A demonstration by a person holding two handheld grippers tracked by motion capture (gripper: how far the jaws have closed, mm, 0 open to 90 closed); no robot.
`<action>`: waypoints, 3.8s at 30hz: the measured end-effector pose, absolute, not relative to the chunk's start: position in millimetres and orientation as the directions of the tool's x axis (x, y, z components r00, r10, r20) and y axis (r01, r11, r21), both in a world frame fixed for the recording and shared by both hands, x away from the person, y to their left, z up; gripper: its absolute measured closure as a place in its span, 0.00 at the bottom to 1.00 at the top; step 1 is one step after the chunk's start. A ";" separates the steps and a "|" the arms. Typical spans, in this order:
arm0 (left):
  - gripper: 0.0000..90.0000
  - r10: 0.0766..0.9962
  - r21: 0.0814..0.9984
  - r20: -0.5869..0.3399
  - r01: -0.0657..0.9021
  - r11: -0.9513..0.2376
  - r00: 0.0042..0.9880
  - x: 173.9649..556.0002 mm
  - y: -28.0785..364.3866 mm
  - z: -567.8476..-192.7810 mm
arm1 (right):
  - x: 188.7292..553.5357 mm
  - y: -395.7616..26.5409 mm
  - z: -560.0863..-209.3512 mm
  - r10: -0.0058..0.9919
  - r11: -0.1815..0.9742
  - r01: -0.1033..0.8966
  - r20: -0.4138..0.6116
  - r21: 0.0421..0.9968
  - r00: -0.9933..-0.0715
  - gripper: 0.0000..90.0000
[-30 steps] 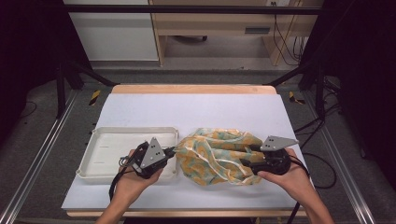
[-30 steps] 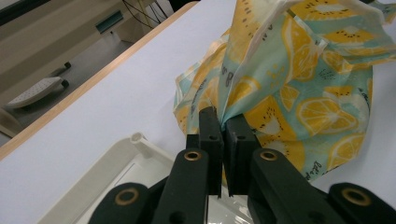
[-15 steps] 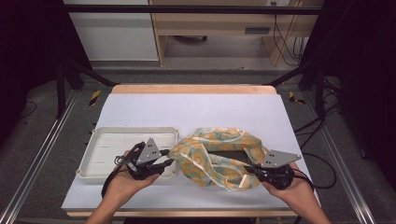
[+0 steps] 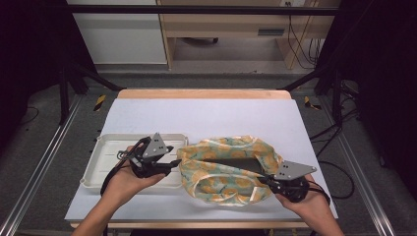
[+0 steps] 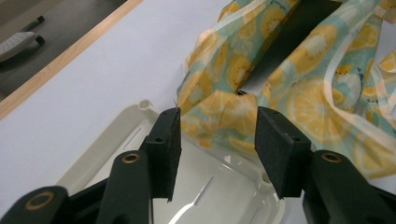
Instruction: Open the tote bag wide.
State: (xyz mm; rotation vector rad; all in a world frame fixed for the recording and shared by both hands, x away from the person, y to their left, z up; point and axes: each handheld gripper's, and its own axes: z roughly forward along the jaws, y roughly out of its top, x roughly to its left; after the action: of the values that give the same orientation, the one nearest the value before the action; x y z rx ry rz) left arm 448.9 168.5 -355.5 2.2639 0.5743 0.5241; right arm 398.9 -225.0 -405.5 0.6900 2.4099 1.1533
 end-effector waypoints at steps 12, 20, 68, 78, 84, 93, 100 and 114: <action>0.43 0.467 0.646 0.224 0.228 -0.728 0.855 484.7 117.6 -344.6 | 390.8 -221.6 -409.3 0.558 0.554 0.241 -0.140 0.797 -0.818 1.00; 0.37 0.419 0.552 0.229 0.237 -0.799 0.878 514.3 91.8 -359.9 | 380.2 -223.5 -415.0 0.533 0.562 0.231 -0.134 0.794 -0.836 1.00; 0.92 0.517 0.511 0.213 0.357 -0.782 0.829 550.2 77.7 -360.8 | 363.8 -238.0 -441.6 0.487 0.617 0.268 -0.091 0.740 -0.869 0.92; 0.51 0.488 0.558 0.257 0.284 -0.780 0.834 515.4 81.2 -348.5 | 366.8 -237.4 -411.6 0.556 0.564 0.258 -0.130 0.784 -0.821 0.37; 0.43 0.445 0.571 0.262 0.234 -0.787 0.856 497.4 91.4 -337.3 | 379.8 -234.4 -390.2 0.588 0.540 0.279 -0.118 0.795 -0.800 0.28; 0.35 0.385 0.552 0.265 0.188 -0.813 0.884 481.2 95.5 -331.2 | 430.5 -236.7 -380.3 0.731 0.512 0.421 -0.122 0.749 -0.671 0.34; 0.29 0.300 0.524 0.246 0.134 -0.841 0.922 481.1 85.3 -338.3 | 464.2 -227.9 -388.6 0.726 0.553 0.487 -0.105 0.676 -0.679 0.67; 0.13 0.143 0.446 0.230 0.027 -0.895 0.963 484.7 55.7 -373.3 | 472.6 -220.5 -381.8 0.707 0.563 0.474 -0.098 0.677 -0.700 0.96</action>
State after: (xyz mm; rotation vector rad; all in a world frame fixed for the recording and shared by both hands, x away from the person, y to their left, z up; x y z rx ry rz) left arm 484.7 55.7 -373.3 2.6607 0.1216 0.3573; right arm 472.6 -220.5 -381.8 0.9634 2.4402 0.9013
